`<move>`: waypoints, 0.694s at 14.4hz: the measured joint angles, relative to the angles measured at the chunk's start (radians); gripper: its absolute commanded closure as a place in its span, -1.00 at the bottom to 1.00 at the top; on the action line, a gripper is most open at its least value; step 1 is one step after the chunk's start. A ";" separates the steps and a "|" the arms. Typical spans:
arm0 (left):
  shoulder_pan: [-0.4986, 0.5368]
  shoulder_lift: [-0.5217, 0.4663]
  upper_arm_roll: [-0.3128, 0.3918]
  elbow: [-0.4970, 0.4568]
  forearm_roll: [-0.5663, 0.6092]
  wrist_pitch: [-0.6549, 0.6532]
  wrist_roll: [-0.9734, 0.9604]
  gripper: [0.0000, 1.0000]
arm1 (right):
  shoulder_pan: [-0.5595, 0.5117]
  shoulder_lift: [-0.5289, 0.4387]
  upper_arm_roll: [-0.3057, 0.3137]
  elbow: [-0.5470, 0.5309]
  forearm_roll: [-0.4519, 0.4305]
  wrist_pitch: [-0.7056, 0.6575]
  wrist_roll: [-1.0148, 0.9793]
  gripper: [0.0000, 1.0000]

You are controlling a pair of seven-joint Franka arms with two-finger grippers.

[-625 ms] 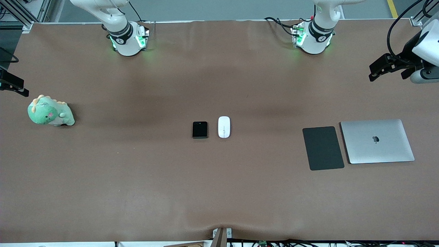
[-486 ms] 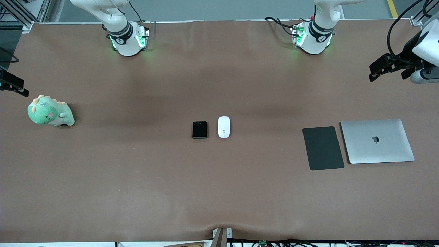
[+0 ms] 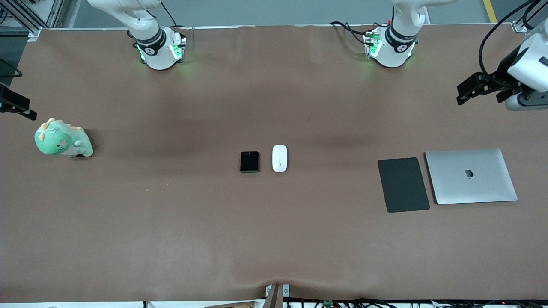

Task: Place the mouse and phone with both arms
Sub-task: 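Reach down and grasp the white mouse with the left gripper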

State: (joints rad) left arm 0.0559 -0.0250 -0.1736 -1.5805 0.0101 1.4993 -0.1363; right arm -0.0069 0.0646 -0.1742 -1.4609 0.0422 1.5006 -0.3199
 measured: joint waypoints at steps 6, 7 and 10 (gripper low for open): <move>-0.081 0.204 -0.049 0.043 0.000 0.131 -0.046 -1.00 | -0.007 0.001 0.000 0.000 0.008 -0.010 0.000 -1.00; -0.112 0.234 -0.051 0.045 0.000 0.159 -0.092 -1.00 | -0.007 0.001 0.000 0.000 0.009 -0.014 0.000 -1.00; -0.216 0.323 -0.057 0.047 0.000 0.252 -0.230 -1.00 | -0.007 0.003 0.001 0.000 0.009 -0.019 0.000 -1.00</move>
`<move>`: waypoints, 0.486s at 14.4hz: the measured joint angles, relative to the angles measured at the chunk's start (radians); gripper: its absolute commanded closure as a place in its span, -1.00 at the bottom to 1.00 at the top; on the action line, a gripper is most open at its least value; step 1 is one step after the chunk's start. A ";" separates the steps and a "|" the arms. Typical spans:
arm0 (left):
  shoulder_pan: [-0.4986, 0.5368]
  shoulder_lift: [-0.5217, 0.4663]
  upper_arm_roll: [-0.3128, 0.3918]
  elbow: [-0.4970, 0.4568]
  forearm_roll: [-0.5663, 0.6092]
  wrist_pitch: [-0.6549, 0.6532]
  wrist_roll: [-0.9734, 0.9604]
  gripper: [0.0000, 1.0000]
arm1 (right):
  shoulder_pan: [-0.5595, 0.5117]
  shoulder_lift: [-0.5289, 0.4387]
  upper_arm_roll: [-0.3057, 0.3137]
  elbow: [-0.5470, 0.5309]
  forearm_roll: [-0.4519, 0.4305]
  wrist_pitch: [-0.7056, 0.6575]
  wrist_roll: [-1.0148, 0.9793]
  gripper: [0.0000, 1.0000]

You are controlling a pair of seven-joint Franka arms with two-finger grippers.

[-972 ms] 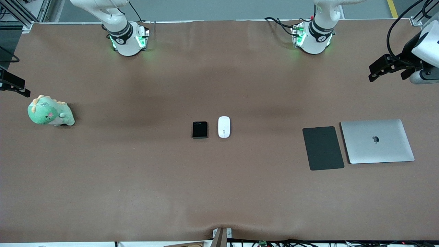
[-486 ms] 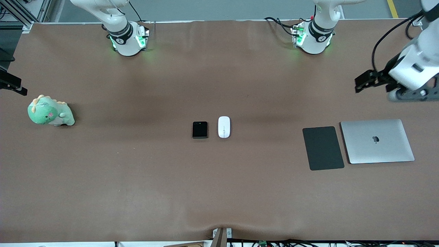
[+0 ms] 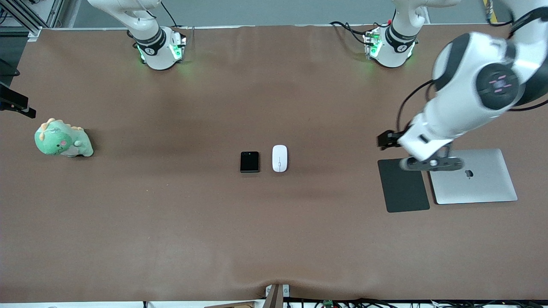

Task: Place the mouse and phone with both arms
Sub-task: 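Reach down and grasp the white mouse with the left gripper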

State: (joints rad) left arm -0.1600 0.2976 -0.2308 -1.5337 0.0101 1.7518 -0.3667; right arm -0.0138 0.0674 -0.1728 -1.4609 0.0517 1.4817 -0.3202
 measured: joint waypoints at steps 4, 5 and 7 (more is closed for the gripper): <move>-0.116 0.123 -0.002 0.002 0.000 0.153 -0.131 -1.00 | 0.003 0.007 0.010 0.000 -0.003 0.001 -0.001 -1.00; -0.144 0.153 -0.002 0.003 0.000 0.191 -0.154 -1.00 | 0.003 0.010 0.010 0.000 -0.004 0.000 -0.001 -1.00; -0.209 0.217 -0.001 0.006 0.000 0.259 -0.225 -1.00 | 0.002 0.017 0.008 0.000 -0.004 0.000 -0.001 -1.00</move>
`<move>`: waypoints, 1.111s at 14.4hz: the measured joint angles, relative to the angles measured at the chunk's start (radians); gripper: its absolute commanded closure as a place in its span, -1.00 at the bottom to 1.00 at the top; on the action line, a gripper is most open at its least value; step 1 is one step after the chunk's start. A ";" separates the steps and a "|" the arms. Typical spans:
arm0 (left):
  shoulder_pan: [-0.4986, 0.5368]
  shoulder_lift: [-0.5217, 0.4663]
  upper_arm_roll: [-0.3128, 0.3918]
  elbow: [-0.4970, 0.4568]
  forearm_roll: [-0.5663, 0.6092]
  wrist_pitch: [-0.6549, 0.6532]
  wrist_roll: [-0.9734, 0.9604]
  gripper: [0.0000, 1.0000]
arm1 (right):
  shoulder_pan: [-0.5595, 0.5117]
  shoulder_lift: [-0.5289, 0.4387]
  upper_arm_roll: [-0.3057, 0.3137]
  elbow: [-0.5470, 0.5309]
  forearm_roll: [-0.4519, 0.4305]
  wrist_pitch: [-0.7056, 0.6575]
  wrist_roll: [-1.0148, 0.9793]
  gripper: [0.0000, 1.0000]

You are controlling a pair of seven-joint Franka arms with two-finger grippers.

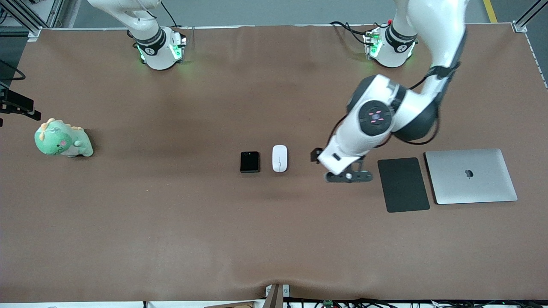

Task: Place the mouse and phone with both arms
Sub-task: 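Reach down and grasp the white mouse with the left gripper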

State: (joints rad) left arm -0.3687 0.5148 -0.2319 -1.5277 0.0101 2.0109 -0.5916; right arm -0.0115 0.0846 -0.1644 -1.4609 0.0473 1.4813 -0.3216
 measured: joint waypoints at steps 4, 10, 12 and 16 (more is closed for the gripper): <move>-0.101 0.123 0.003 0.013 0.031 0.160 -0.085 -1.00 | 0.000 0.014 0.000 0.000 0.000 -0.004 -0.001 -1.00; -0.201 0.269 0.006 0.128 0.125 0.190 -0.223 -1.00 | -0.002 0.056 -0.003 -0.001 -0.002 -0.026 -0.001 -1.00; -0.215 0.290 0.007 0.134 0.130 0.194 -0.247 -1.00 | -0.003 0.059 -0.005 -0.001 -0.002 -0.039 -0.001 -1.00; -0.229 0.331 0.008 0.136 0.135 0.221 -0.285 -0.95 | -0.002 0.075 -0.004 -0.001 -0.003 -0.041 -0.001 -1.00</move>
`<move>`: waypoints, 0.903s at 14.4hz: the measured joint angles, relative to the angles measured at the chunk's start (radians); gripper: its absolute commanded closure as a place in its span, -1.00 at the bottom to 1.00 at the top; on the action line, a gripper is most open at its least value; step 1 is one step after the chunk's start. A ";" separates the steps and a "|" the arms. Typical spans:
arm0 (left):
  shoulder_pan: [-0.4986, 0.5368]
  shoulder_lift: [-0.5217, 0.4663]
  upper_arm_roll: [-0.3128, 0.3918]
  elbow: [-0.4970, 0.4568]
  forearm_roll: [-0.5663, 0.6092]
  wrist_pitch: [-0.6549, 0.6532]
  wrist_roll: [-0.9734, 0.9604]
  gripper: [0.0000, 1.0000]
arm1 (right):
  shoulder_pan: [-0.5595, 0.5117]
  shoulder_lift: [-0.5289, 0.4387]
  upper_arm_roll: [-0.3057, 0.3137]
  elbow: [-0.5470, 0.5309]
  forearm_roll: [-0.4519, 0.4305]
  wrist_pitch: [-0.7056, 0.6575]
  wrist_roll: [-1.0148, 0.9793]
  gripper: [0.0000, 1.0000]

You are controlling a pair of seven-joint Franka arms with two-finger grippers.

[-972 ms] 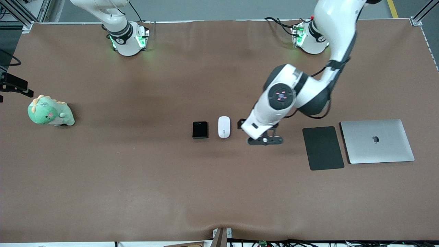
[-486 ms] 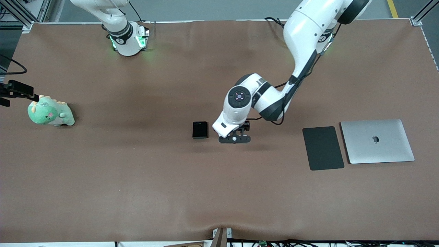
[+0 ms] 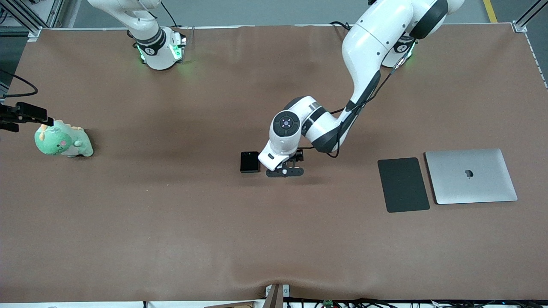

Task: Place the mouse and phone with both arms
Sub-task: 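Reach down and grasp the white mouse with the left gripper, then carry the mouse to the mouse pad while the right gripper reaches the phone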

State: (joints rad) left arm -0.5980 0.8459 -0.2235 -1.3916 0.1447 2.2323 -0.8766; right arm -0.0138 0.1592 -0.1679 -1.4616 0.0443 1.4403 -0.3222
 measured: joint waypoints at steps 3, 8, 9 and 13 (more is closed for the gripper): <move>-0.013 0.017 0.000 0.001 0.013 0.004 -0.012 -0.79 | 0.004 0.025 0.004 0.000 0.002 0.022 0.001 -1.00; -0.019 0.038 0.001 0.001 0.018 0.004 -0.013 -0.49 | 0.069 0.068 0.014 0.000 0.008 0.045 0.073 -1.00; -0.020 0.042 0.001 0.001 0.018 0.004 -0.013 -0.40 | 0.093 0.069 0.015 -0.001 0.008 0.041 0.095 -1.00; -0.025 0.048 0.001 0.002 0.027 0.004 -0.013 -0.13 | 0.156 0.075 0.017 -0.028 0.025 0.037 0.168 -1.00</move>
State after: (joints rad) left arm -0.6229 0.8938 -0.2227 -1.3893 0.1718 2.2364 -0.8896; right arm 0.1424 0.2340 -0.1513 -1.4897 0.0694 1.4772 -0.1542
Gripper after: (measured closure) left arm 0.388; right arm 0.000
